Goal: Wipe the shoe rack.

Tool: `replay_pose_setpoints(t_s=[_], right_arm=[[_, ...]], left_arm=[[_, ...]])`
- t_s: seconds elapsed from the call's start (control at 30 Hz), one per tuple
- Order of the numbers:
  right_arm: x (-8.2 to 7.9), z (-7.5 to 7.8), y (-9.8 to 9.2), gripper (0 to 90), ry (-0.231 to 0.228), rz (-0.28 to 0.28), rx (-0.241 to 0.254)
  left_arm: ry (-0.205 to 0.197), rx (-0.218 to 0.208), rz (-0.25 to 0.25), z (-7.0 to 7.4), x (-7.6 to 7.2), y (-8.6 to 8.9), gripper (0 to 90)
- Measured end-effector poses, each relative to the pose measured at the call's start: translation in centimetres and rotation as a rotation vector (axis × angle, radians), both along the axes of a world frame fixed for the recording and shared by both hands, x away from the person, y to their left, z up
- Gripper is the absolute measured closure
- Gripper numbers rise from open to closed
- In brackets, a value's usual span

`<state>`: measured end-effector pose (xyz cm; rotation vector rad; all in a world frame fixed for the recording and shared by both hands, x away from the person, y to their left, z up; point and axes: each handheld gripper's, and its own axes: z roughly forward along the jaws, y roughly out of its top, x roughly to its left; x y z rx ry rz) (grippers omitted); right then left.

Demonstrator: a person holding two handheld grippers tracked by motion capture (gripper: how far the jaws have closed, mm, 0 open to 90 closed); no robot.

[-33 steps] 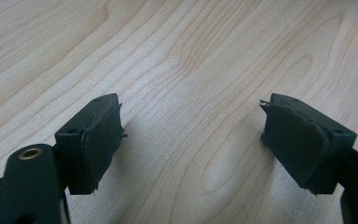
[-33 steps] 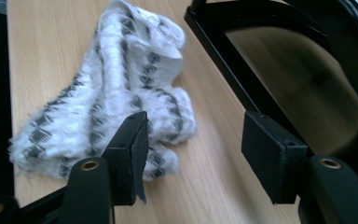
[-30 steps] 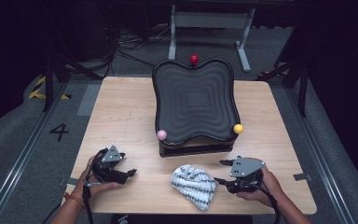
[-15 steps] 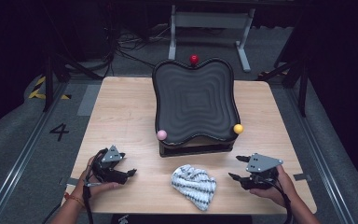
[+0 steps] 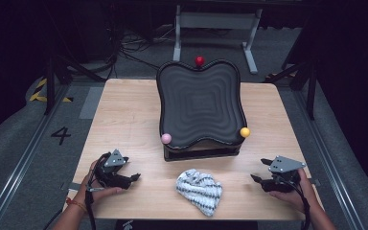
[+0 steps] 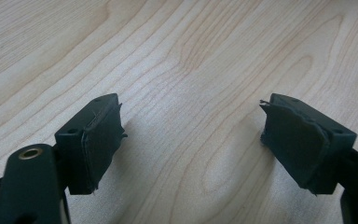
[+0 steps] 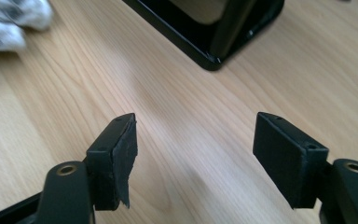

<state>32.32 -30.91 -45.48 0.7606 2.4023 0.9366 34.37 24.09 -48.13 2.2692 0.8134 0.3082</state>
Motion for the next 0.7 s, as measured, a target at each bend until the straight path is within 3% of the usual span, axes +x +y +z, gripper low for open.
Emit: replay_pose_setpoints(t_s=[0.1, 0.23, 0.4, 0.67, 0.7], right_arm=[[0.1, -0.4, -0.5, 29.7, 0.010, -0.020, 0.001], [0.3, -1.4, -1.9, 28.5, 0.041, -0.090, 0.030], [0.3, -1.9, -2.9, 27.6, 0.070, -0.137, 0.081], [0.3, -2.6, -3.8, 25.5, 0.099, -0.204, 0.119], [0.4, -2.8, -3.9, 20.6, 0.124, -0.238, 0.119]], left_arm=[[0.000, 0.000, 0.000, 0.0, 0.0, 0.0, 19.8], [0.000, 0.000, 0.000, 0.0, 0.0, 0.0, 19.8], [0.000, 0.001, -0.001, 0.0, 0.0, 0.0, 19.8], [0.001, 0.000, 0.000, 0.0, 0.0, 0.0, 19.8], [0.002, 0.000, 0.001, 0.0, 0.0, 0.0, 19.8]])
